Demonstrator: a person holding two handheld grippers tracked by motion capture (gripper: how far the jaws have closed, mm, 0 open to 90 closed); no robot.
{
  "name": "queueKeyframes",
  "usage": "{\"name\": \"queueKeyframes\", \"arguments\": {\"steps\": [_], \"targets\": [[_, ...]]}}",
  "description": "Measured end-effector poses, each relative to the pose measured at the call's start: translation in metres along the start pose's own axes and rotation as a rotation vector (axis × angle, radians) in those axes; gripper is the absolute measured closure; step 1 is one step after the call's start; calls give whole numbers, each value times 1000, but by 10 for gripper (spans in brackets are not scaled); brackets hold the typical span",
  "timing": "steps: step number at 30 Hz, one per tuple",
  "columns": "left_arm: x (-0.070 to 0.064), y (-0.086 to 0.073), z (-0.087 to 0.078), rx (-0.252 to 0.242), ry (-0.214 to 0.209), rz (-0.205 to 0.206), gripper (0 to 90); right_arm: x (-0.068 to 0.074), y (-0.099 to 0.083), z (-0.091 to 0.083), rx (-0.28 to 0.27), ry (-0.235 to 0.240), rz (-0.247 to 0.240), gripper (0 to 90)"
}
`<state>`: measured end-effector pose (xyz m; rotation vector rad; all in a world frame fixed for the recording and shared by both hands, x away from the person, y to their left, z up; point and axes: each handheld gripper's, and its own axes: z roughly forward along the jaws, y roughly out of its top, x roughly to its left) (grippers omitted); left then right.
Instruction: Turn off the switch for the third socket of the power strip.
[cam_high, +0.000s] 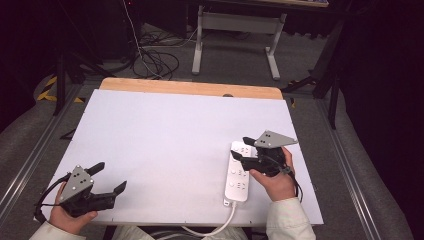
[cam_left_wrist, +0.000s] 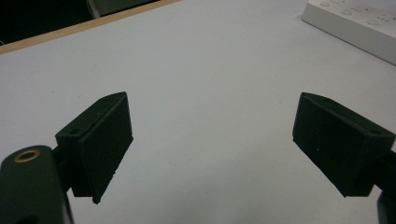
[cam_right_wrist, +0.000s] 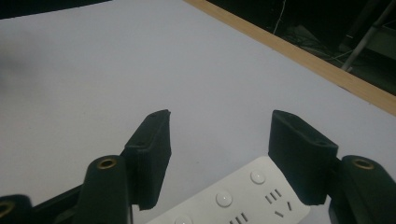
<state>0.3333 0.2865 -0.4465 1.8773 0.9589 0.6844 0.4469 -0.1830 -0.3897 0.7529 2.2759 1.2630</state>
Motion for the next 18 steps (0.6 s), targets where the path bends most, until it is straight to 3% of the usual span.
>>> {"name": "queueKeyframes", "arguments": {"steps": [7, 18], "targets": [[0, 0, 0, -4, -1, -5, 126, -3, 3, 9, 23, 28, 8, 426], [0, 0, 0, -3, -5, 4, 134, -12, -1, 7, 76, 61, 44, 686]]}}
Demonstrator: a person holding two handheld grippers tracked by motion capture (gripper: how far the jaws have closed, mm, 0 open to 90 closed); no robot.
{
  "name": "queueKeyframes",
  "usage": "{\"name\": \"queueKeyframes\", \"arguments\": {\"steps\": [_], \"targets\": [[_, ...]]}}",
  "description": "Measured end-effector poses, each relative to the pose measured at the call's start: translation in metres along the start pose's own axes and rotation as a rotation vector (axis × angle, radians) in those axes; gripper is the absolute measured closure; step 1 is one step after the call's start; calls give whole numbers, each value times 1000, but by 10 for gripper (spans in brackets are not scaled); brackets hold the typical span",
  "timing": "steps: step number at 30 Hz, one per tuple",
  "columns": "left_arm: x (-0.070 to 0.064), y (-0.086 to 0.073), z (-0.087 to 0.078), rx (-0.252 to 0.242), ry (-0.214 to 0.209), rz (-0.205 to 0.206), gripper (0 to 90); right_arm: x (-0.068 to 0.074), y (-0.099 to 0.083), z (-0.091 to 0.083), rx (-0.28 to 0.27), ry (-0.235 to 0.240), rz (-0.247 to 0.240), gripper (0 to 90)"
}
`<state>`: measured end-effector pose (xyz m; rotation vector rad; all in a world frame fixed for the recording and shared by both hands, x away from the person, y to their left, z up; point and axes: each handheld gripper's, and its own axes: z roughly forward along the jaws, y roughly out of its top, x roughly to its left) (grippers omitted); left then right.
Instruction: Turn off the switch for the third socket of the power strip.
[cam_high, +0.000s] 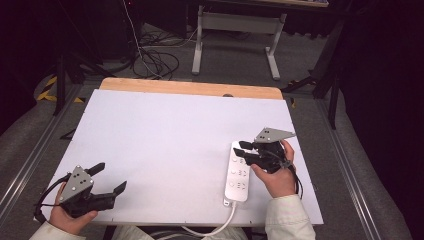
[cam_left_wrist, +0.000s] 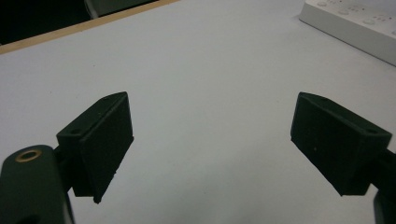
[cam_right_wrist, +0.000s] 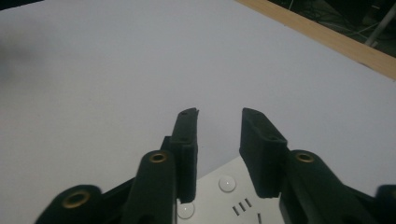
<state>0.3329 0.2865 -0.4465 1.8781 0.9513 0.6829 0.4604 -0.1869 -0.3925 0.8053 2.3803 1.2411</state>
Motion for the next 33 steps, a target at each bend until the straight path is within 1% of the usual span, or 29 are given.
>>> {"name": "queueKeyframes", "arguments": {"steps": [3, 4, 5, 8, 10, 17, 19, 23, 25, 27, 33], "targets": [[0, 0, 0, 4, -2, 1, 136, -2, 1, 3, 26, -11, 28, 766], [0, 0, 1, 6, -3, -7, 137, -2, 1, 5, 44, -24, 37, 795], [0, 0, 1, 7, 2, -2, 138, -3, 1, 7, 64, -31, 42, 818], [1, 0, 1, 8, 3, -5, 141, -3, 2, 14, 112, -48, 41, 879], [0, 0, 1, 8, 3, -3, 141, -3, 2, 18, 139, -55, 41, 900], [0, 0, 1, 10, 5, -4, 141, -2, 0, 32, 213, -69, 38, 900], [0, 0, 1, 8, 6, -2, 142, -2, -1, 36, 228, -80, 42, 900], [0, 0, 1, 9, 5, -4, 141, -2, -3, 43, 264, -86, 45, 900], [0, -1, 2, 16, 2, -11, 146, -3, -4, 46, 275, -85, 43, 900], [0, -1, 2, 22, 1, -5, 150, -3, -5, 47, 284, -85, 46, 900], [0, -1, 2, 22, 1, -7, 154, -4, -9, 51, 287, -77, 61, 900]]}}
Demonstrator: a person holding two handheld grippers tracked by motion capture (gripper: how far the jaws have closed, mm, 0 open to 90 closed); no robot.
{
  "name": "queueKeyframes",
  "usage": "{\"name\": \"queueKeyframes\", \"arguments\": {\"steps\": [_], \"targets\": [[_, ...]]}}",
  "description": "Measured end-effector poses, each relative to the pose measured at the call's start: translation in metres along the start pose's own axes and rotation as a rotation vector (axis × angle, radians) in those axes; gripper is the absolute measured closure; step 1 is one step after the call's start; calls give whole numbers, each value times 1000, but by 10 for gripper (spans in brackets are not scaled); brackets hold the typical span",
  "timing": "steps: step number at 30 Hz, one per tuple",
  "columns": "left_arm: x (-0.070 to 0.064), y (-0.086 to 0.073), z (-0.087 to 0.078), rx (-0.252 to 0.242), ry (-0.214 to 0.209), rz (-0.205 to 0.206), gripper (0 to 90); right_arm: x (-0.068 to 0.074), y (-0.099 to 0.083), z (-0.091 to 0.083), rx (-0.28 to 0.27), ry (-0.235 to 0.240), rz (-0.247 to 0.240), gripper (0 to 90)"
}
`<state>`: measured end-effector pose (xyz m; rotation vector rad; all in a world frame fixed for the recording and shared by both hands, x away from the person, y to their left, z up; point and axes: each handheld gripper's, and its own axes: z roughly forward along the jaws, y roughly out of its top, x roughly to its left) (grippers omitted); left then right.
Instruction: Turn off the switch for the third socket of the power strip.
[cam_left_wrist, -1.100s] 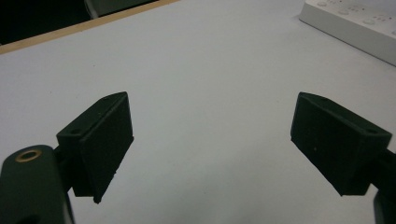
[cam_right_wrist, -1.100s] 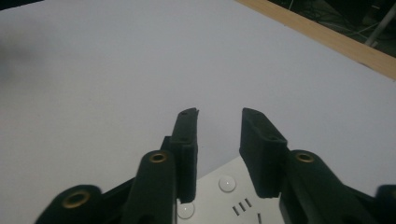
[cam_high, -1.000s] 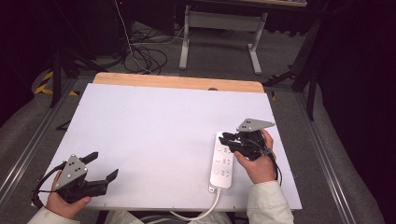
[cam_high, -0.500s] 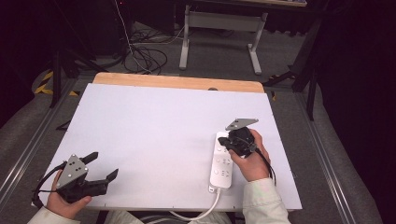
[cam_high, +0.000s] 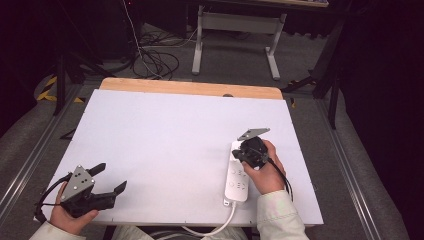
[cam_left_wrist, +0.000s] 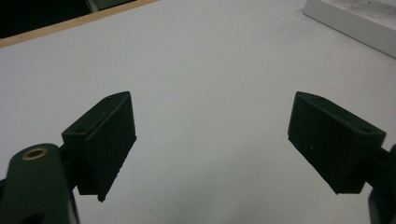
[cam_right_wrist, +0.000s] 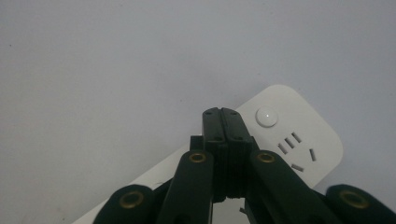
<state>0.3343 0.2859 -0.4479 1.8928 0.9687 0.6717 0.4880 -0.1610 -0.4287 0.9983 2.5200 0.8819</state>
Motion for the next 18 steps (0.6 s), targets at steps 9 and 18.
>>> {"name": "queueKeyframes", "arguments": {"steps": [9, 18], "targets": [[0, 0, 0, 0, 0, 0, 153, -1, -3, 8, 31, 2, 21, 900], [0, 0, 0, 0, 1, 1, 154, -1, -3, 10, 57, -2, 24, 900]]}}
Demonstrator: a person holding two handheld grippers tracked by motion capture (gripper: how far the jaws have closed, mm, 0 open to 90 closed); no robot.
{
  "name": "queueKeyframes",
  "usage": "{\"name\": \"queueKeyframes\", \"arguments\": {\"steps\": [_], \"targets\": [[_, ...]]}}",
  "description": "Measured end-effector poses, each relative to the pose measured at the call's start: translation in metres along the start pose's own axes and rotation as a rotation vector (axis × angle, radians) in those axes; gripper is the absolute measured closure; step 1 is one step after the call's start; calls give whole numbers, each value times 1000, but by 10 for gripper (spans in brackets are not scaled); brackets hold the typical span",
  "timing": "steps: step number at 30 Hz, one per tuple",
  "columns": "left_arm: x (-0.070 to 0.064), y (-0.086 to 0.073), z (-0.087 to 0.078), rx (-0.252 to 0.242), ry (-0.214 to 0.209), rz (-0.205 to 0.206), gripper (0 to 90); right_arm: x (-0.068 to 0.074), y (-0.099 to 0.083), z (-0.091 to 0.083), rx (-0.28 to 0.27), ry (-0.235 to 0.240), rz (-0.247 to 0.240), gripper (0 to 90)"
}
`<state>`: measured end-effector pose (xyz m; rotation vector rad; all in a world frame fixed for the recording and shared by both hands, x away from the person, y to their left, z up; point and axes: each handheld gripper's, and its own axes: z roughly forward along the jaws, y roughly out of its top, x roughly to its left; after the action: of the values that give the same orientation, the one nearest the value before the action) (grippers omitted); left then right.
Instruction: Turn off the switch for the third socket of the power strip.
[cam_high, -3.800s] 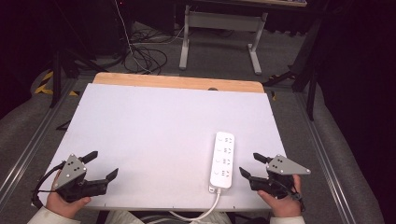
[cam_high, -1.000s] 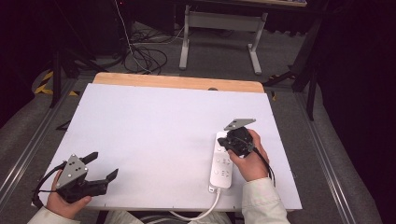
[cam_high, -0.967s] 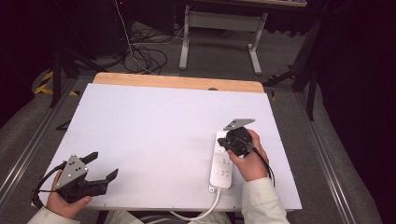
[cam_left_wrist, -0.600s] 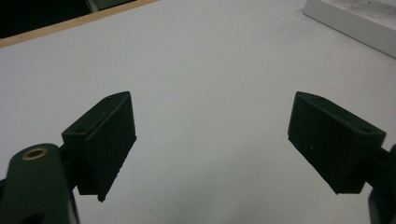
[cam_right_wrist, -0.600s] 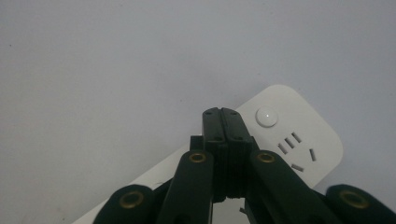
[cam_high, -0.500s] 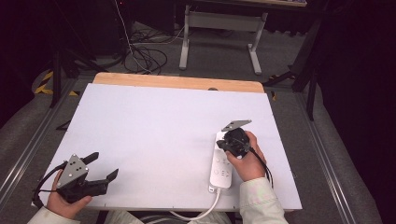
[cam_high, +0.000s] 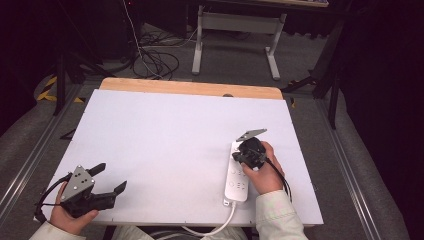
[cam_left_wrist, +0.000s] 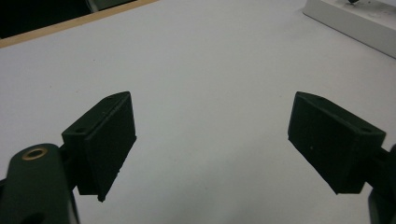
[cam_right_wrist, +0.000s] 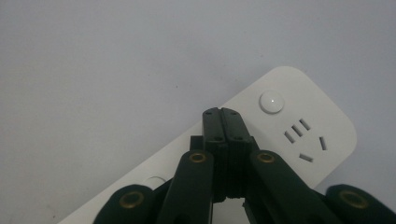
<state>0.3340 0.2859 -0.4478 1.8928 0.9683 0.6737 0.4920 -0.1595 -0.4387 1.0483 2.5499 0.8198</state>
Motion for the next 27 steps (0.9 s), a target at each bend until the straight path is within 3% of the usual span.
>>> {"name": "queueKeyframes", "arguments": {"steps": [27], "targets": [[-1, 0, 0, -3, 4, 2, 154, 3, -1, 4, 25, -10, 0, 900]]}}
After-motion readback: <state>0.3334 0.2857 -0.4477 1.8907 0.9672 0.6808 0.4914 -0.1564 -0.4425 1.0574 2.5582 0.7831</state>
